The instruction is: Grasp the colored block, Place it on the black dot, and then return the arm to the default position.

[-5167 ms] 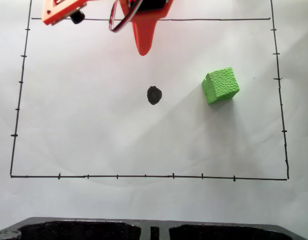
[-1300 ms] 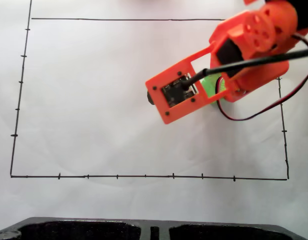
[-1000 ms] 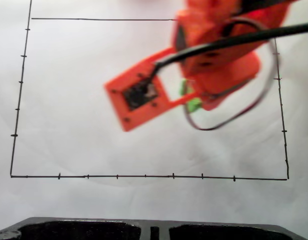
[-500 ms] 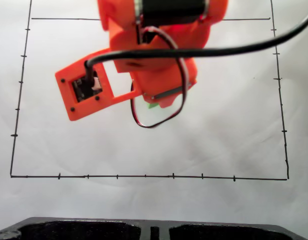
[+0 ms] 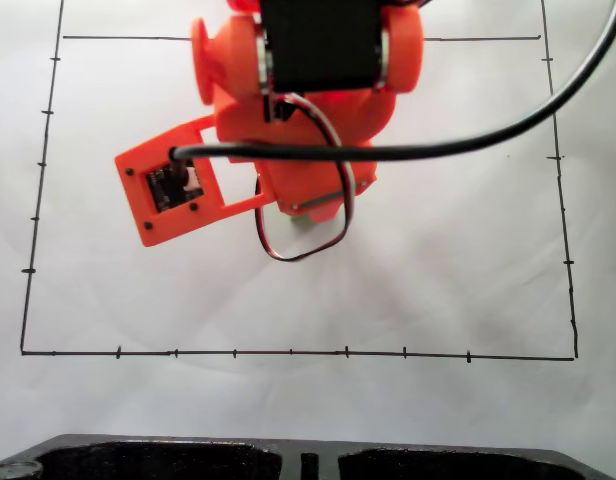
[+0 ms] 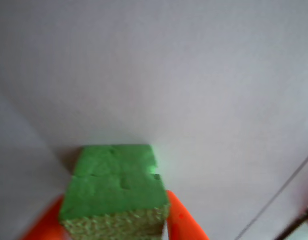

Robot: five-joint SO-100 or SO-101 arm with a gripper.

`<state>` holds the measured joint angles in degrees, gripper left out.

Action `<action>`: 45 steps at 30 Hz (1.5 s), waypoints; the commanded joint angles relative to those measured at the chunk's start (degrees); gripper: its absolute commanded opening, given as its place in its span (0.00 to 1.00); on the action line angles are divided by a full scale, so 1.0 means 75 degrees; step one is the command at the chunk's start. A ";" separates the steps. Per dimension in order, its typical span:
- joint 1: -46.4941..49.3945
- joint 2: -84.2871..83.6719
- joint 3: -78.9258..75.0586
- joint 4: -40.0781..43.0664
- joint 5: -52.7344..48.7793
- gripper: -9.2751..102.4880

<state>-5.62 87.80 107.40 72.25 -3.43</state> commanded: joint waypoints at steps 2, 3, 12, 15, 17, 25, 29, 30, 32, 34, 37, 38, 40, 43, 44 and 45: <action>0.0105 0.0598 -0.0023 0.0398 -0.0129 0.49; 0.0105 0.0773 -0.0023 0.0527 -0.0164 0.55; 0.0270 0.4020 -0.0012 0.2004 -0.0387 0.62; 0.0480 0.5473 0.0387 0.2262 -0.0281 0.58; 0.0703 0.6633 0.0961 0.2215 -0.0234 0.54; 0.1816 1.2082 0.4547 0.1840 -0.0797 0.27; 0.1898 1.2504 0.5379 0.1594 -0.0609 0.09; 0.1805 1.2668 0.5625 0.1500 -0.0551 0.08; 0.1605 1.3148 0.6164 0.1277 -0.0375 0.08; 0.1430 1.3230 0.6375 0.1031 -0.0094 0.08; 0.1301 1.3254 0.6867 0.0492 0.0188 0.08; 0.1289 1.3254 0.7090 0.0316 0.0258 0.08; 0.1395 1.3254 0.7535 -0.0117 0.0234 0.08; 0.1477 1.3254 0.7805 -0.0352 0.0340 0.08; 0.1500 1.3254 0.7875 -0.0410 0.0363 0.08; 0.1500 1.3254 0.7934 -0.0445 0.0363 0.08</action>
<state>5.01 186.77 166.73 69.79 -1.14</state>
